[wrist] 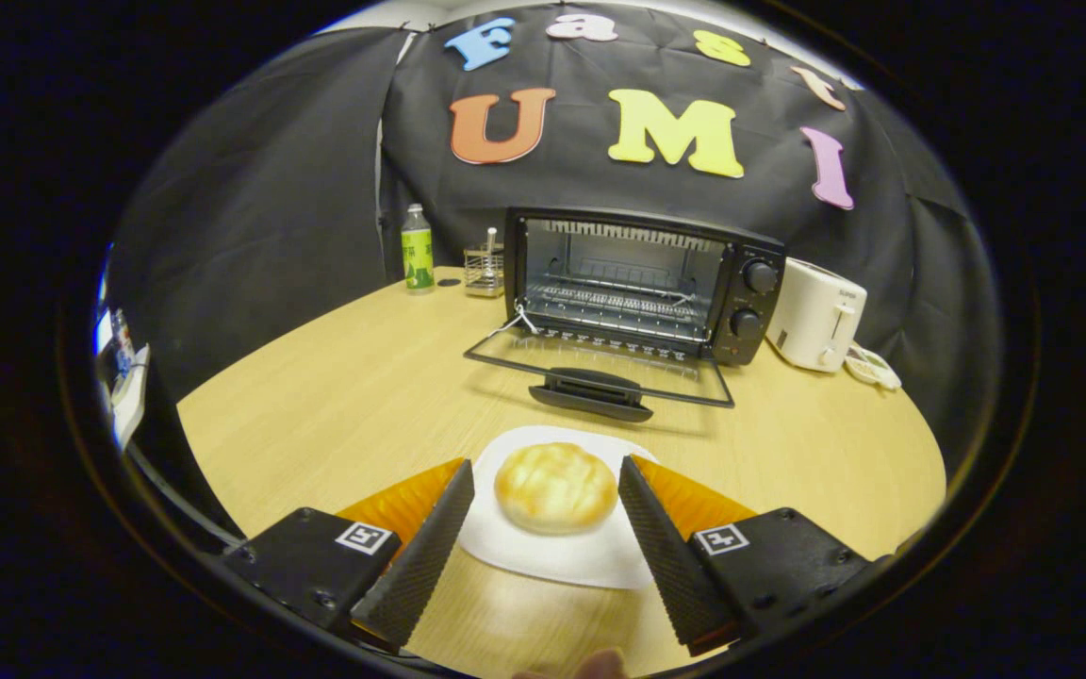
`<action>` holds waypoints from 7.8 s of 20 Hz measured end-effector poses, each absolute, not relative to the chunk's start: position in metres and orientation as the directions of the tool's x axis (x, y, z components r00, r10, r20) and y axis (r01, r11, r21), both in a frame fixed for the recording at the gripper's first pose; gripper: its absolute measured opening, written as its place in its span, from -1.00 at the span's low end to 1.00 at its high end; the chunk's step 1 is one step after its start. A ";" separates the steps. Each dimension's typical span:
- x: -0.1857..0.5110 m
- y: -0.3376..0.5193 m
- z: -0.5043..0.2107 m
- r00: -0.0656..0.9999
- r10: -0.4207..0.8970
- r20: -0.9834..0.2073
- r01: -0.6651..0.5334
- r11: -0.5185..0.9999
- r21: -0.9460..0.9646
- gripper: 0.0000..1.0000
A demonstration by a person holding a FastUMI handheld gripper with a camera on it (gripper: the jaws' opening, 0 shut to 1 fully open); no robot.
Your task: Open the toaster oven, put the food inside, and close the toaster oven door.
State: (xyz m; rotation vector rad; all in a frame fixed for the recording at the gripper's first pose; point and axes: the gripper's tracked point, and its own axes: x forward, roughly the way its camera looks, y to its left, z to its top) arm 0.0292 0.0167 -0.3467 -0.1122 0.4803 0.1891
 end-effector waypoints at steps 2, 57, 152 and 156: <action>0.030 0.013 -0.354 0.864 0.130 -0.487 -0.196 0.977 -0.086 1.00; 0.360 0.025 -0.290 0.916 -0.024 -0.401 0.114 0.972 0.203 0.20; 0.119 -0.018 -0.113 0.997 -0.020 -0.075 0.018 0.999 -0.030 1.00; 0.051 -0.036 -0.074 0.997 -0.073 0.022 0.074 0.996 -0.040 1.00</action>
